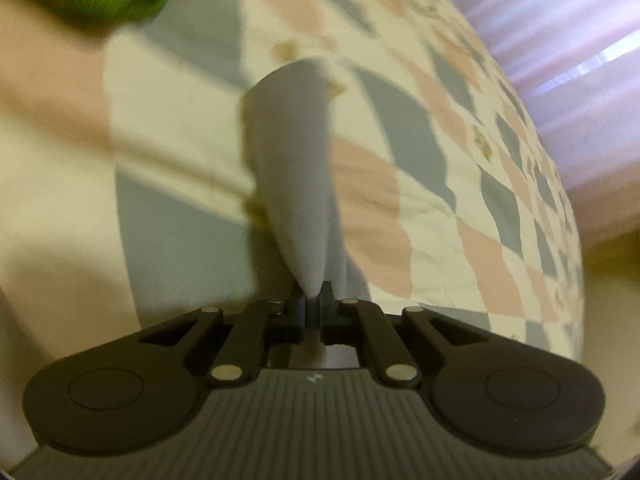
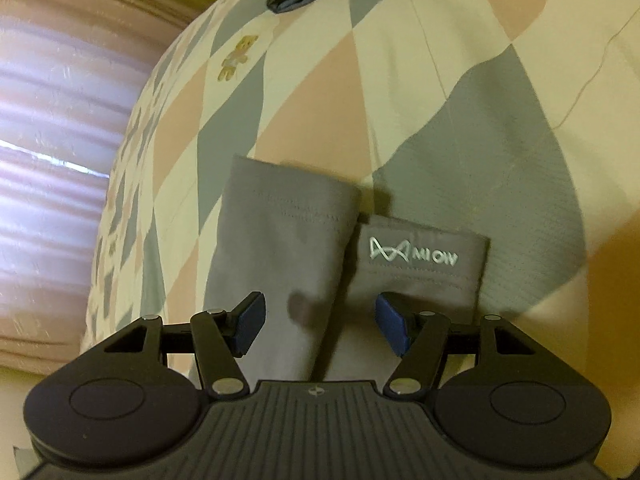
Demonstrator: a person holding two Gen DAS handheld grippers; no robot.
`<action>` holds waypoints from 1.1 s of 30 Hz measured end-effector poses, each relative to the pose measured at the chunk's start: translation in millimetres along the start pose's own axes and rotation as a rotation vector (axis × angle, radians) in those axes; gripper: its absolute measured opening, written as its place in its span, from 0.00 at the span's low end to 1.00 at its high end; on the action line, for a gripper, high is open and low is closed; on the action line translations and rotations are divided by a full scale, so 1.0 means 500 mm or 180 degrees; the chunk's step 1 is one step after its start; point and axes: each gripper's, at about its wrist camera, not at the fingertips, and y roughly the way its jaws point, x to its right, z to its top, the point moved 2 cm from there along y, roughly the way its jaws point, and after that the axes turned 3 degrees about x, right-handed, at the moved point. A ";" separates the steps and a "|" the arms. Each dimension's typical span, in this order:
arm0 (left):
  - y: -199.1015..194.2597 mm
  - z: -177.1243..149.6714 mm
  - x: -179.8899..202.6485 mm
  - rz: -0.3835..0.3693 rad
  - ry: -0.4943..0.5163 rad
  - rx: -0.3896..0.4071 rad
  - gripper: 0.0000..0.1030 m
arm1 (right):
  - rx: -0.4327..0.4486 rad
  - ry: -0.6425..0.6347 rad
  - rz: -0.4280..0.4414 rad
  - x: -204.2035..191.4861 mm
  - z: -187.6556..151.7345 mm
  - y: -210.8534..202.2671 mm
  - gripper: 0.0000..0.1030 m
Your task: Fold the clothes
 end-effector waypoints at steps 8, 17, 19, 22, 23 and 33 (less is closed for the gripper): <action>-0.236 0.012 0.090 0.0028 0.0998 0.0737 0.03 | 0.0172 -0.0295 0.0289 -0.058 0.026 -0.065 0.05; -0.234 -0.161 -0.023 0.0958 0.1772 0.0225 0.04 | -0.0239 -0.0347 -0.0082 0.012 -0.009 -0.102 0.07; -0.199 -0.187 -0.080 0.0972 0.1375 -0.0052 0.05 | -0.0294 -0.0121 -0.0154 0.051 -0.023 -0.083 0.17; -0.201 -0.206 -0.122 0.0836 0.0853 -0.0083 0.11 | -0.0245 -0.0077 -0.0135 0.068 -0.031 -0.078 0.26; -0.211 -0.208 -0.123 0.0789 0.0768 -0.0039 0.15 | -0.0222 -0.0133 -0.0147 0.066 -0.030 -0.079 0.35; -0.251 -0.240 -0.142 0.0596 0.0142 -0.0091 0.31 | -0.0169 -0.0184 -0.0095 0.055 -0.014 -0.065 0.37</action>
